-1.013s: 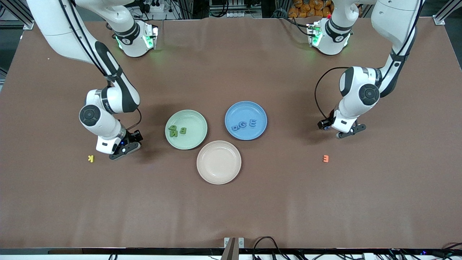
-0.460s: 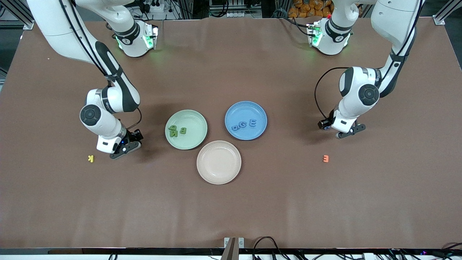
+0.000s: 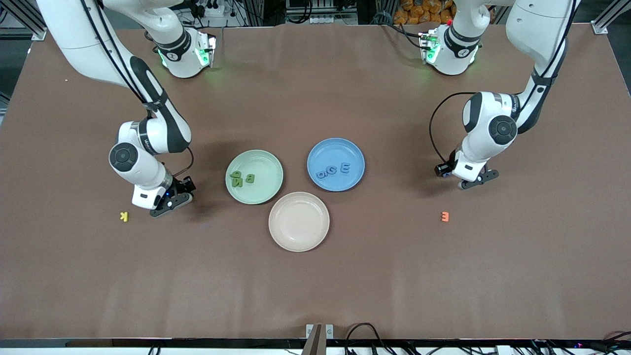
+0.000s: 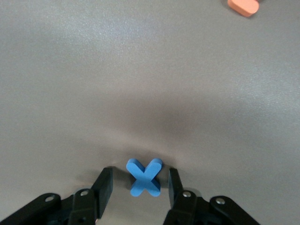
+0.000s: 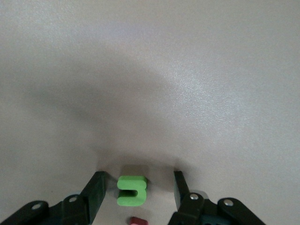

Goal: Sort letters by color into matching plates
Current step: 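Close both grippers on the green u and the blue X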

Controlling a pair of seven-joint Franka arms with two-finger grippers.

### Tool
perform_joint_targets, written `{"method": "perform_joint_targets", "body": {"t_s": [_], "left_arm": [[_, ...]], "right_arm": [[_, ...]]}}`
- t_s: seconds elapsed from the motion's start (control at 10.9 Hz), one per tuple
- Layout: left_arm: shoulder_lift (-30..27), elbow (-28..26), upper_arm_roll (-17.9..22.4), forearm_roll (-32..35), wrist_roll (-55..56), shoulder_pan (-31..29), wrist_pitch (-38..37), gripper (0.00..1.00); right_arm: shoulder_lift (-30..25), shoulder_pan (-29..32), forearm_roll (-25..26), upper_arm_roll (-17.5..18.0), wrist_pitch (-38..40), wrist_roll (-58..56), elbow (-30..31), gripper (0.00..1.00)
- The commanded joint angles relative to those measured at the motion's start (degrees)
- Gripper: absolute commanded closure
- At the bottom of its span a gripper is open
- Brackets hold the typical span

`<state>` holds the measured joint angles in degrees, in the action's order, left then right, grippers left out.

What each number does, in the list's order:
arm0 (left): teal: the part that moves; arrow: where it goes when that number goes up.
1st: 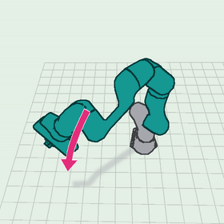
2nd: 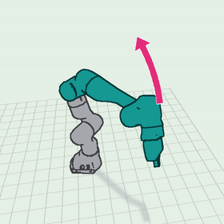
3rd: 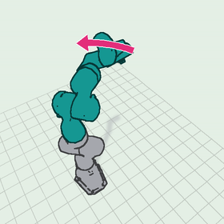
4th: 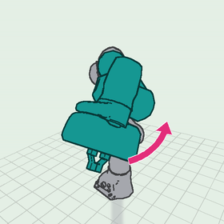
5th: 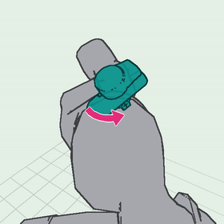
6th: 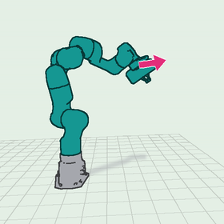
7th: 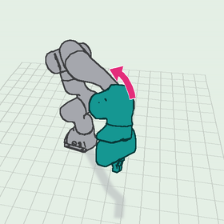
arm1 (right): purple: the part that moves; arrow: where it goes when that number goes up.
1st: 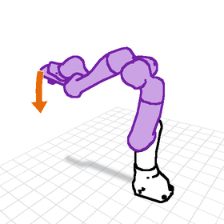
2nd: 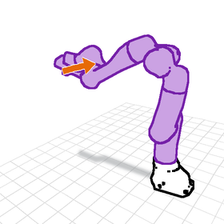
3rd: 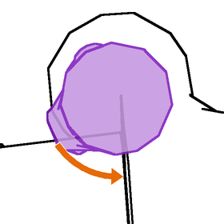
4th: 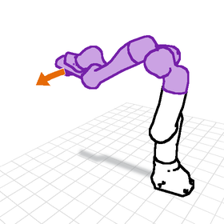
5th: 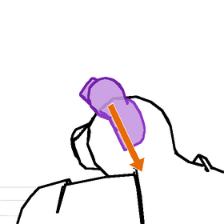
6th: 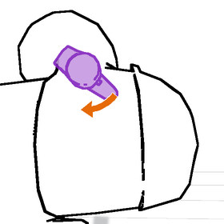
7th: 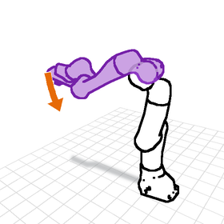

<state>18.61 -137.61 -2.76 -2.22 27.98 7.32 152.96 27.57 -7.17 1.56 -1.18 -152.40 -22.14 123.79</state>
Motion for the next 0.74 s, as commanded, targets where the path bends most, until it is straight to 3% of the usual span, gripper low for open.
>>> {"method": "perform_joint_targets", "body": {"t_s": [0.0,0.09,0.18,0.46,0.64], "left_arm": [[0.11,-0.46,-0.05,-0.50,-0.38,-0.12,1.29,0.58],[0.37,-0.46,-0.05,-0.50,-0.38,-0.12,1.37,0.59],[0.46,-0.46,-0.05,-0.50,-0.38,-0.12,1.81,0.67],[0.90,-0.46,-0.05,-0.41,-2.48,-0.12,2.43,0.80],[0.90,-0.29,-0.05,-0.41,-2.75,-0.03,2.52,1.00]], "right_arm": [[-0.85,1.28,-0.32,1.01,-0.44,-0.53,2.24,0.32],[-0.85,1.28,-0.32,1.09,-0.44,-0.53,2.50,0.32],[-0.94,1.28,-0.24,1.01,-0.53,-0.53,2.85,0.32],[-0.85,1.28,-0.24,1.09,-0.53,-0.53,2.94,0.32],[-0.94,1.28,-0.24,1.09,-0.53,-0.53,2.86,0.32]]}}
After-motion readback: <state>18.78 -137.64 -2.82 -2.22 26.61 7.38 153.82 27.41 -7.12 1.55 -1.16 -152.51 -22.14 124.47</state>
